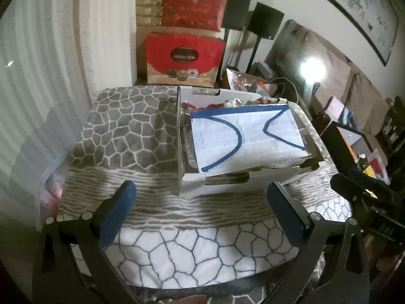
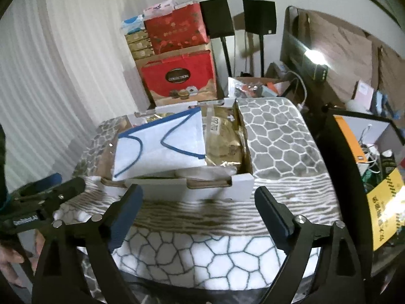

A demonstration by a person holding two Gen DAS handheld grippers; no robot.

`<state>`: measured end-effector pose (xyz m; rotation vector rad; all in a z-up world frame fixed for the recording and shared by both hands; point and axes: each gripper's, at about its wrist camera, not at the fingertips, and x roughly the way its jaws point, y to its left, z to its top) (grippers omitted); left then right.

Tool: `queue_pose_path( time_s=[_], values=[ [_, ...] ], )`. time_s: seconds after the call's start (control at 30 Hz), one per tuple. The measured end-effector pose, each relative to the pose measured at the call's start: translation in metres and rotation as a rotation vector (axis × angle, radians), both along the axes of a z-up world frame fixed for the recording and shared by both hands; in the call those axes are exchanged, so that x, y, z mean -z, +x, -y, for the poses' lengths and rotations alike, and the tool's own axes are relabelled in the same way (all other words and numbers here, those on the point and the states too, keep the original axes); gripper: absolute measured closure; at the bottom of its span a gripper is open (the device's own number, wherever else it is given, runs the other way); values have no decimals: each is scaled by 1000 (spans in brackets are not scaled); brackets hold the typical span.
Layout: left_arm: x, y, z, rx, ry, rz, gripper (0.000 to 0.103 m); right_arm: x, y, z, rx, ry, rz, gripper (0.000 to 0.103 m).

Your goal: Organize objects

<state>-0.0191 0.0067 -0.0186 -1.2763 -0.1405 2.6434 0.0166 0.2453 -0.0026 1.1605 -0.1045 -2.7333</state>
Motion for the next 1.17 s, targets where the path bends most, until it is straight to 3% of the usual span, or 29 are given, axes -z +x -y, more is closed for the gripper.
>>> queue_pose_path(
  time_s=[0.07, 0.47, 0.63, 1.17],
  values=[
    [0, 3, -2, 2, -9, -3, 0, 3, 3, 2, 9, 17, -7, 2],
    [8, 13, -2, -23, 21, -15, 0, 8, 14, 4, 56, 76, -36, 1],
    [6, 15, -3, -32, -41, -37, 0, 10, 14, 5, 55, 69, -27, 1],
    [6, 16, -3, -30, -84, -40, 0, 7, 15, 8, 58, 83, -35, 1]
  ],
)
